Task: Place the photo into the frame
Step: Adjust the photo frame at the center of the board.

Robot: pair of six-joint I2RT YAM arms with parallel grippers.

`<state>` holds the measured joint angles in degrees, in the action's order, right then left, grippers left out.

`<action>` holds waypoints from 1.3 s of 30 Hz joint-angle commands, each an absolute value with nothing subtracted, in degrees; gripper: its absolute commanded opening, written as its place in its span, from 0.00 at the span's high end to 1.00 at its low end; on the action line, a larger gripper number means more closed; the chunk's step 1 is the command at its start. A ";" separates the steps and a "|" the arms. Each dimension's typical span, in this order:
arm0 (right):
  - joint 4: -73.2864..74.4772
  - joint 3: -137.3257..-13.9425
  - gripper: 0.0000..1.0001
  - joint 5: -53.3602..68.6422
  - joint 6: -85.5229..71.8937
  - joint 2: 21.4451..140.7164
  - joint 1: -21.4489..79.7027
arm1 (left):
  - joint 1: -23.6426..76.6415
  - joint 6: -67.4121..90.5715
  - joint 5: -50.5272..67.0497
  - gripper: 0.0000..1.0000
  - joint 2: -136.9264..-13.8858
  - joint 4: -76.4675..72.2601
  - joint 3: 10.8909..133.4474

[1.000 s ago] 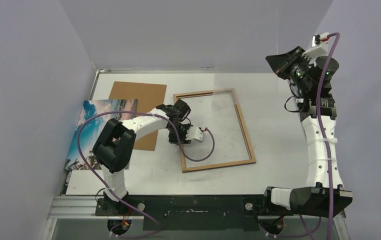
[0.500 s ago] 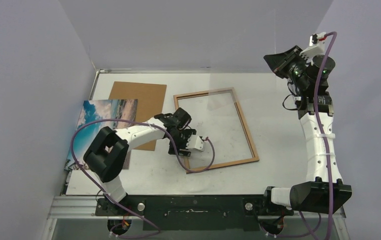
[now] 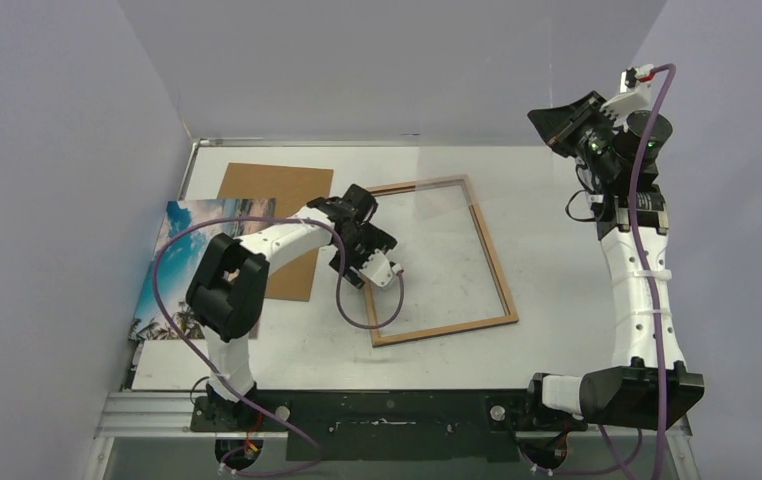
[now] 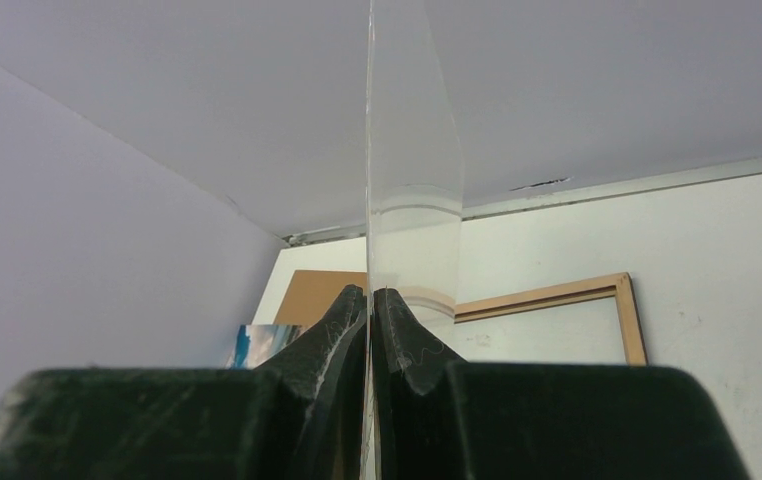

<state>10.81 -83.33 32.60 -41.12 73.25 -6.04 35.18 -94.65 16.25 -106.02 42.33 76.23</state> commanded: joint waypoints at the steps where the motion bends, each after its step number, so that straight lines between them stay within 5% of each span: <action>1: 8.00 -84.22 0.95 33.23 -41.06 69.80 -6.74 | 35.57 -98.69 16.39 0.24 -114.64 52.21 89.74; 4: 8.51 -84.73 0.95 33.22 -40.84 69.91 -7.11 | 35.62 -98.61 14.68 0.35 -119.40 58.66 95.13; 19: 7.19 -84.33 0.95 32.94 -42.19 70.40 -7.56 | 33.76 -95.67 14.02 0.41 -116.94 54.02 82.86; 31: 6.32 -83.78 0.95 32.49 -43.26 71.42 -7.48 | 36.86 -55.49 19.01 0.72 -116.11 42.10 84.24; 39: 5.33 -82.31 0.95 30.71 -42.67 72.68 -5.97 | 39.25 -42.89 23.80 0.68 -109.89 37.96 77.06</action>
<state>10.24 -83.05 31.88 -42.50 72.14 -7.03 37.82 -54.06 19.51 -114.72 38.68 81.21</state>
